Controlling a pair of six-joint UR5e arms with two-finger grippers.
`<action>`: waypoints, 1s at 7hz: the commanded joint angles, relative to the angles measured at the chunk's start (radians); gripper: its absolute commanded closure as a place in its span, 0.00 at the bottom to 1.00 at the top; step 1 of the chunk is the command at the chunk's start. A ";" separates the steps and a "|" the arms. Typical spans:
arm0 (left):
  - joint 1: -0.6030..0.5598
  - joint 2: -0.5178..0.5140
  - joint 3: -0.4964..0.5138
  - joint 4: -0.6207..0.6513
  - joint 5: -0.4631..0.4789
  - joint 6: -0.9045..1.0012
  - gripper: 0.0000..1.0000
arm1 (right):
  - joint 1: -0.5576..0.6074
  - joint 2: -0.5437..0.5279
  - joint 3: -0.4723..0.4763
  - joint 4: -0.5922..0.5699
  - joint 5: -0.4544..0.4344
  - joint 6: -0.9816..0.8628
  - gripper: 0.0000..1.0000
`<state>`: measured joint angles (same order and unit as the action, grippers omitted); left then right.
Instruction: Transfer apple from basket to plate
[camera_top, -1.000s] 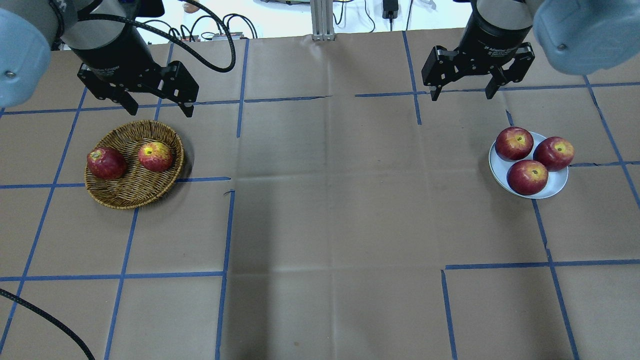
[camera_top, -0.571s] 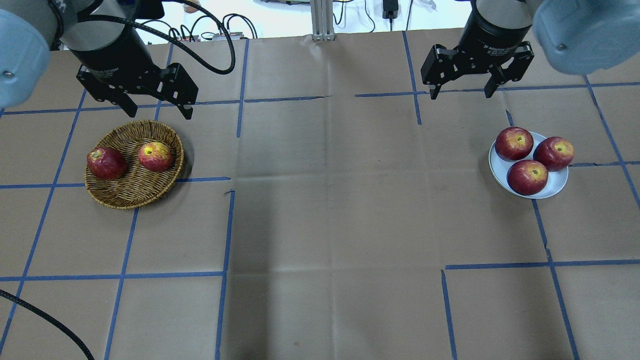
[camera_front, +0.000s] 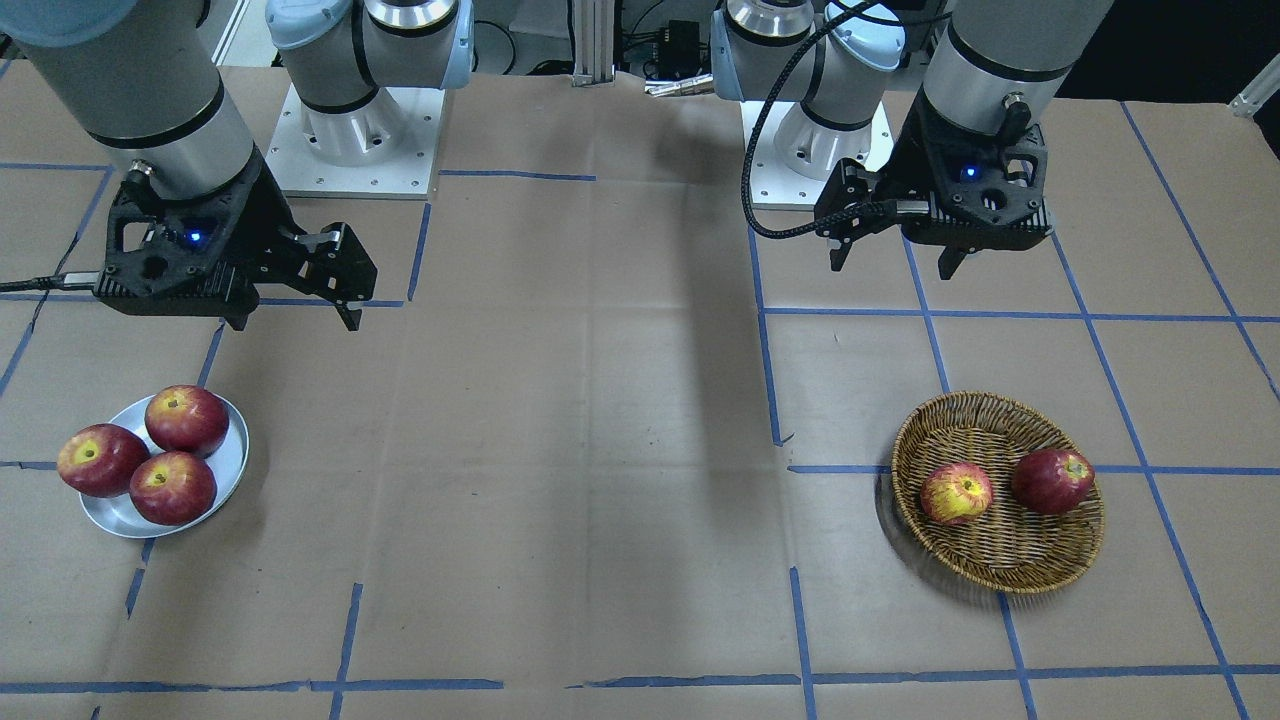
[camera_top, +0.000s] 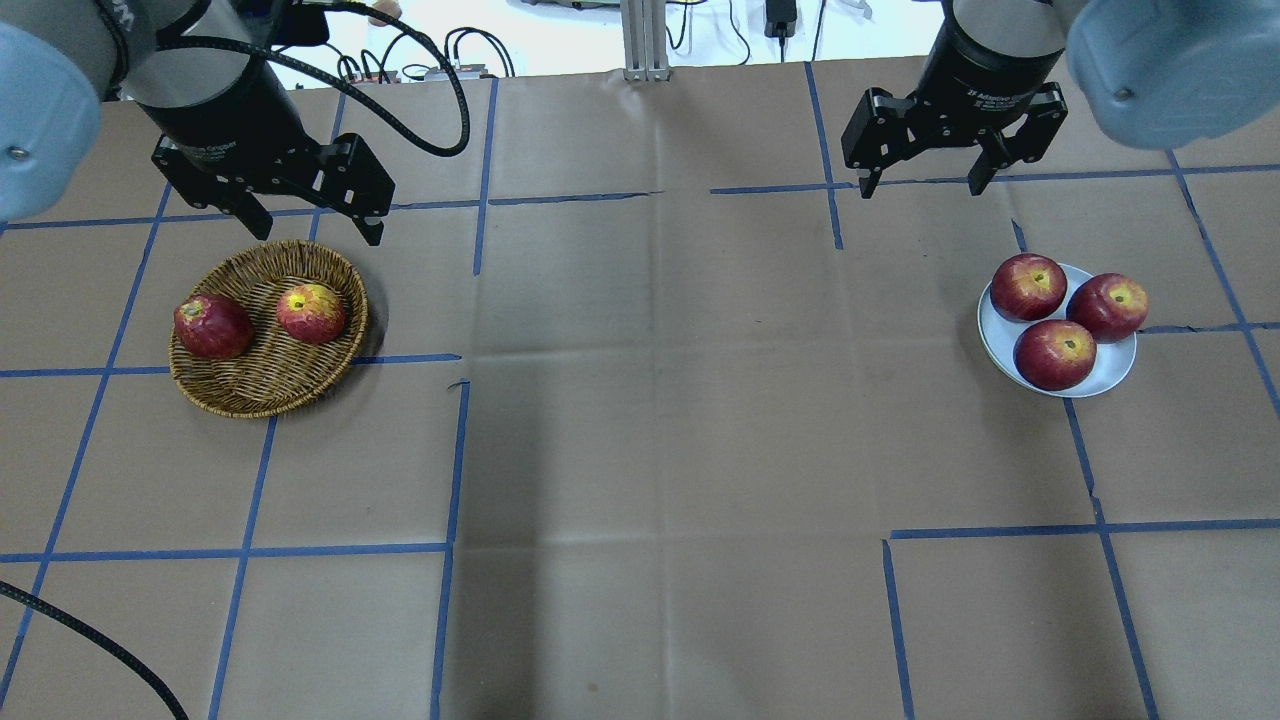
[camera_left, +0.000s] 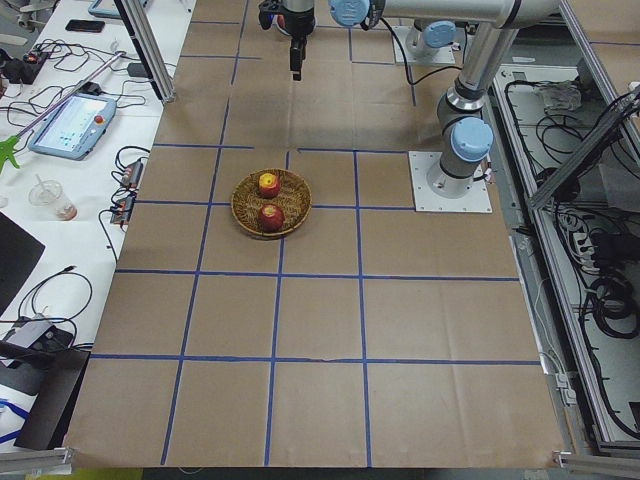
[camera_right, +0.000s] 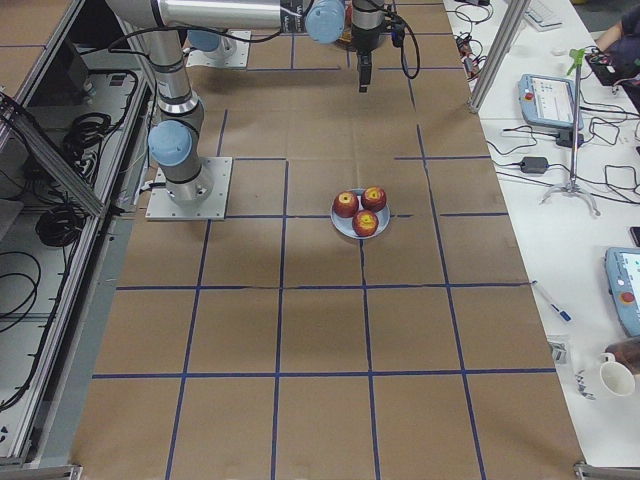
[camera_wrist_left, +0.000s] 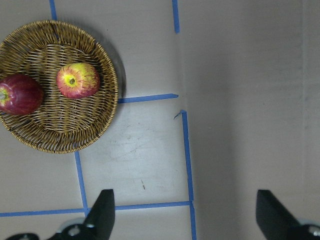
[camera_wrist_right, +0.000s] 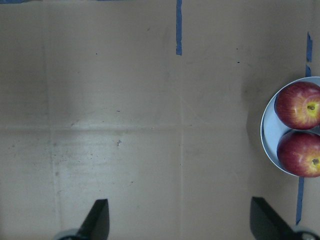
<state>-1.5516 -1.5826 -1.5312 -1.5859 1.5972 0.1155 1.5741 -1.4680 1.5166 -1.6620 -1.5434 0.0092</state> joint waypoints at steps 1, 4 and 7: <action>0.013 0.006 -0.001 0.003 0.000 0.028 0.00 | 0.000 0.000 -0.001 -0.002 -0.001 0.000 0.00; 0.152 -0.060 -0.032 0.079 -0.011 0.211 0.00 | 0.000 0.000 -0.004 -0.001 0.000 0.000 0.00; 0.220 -0.172 -0.073 0.231 -0.008 0.324 0.00 | -0.002 0.000 -0.003 -0.002 0.000 0.000 0.00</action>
<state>-1.3588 -1.7176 -1.5867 -1.4008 1.5900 0.3921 1.5735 -1.4680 1.5136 -1.6632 -1.5446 0.0092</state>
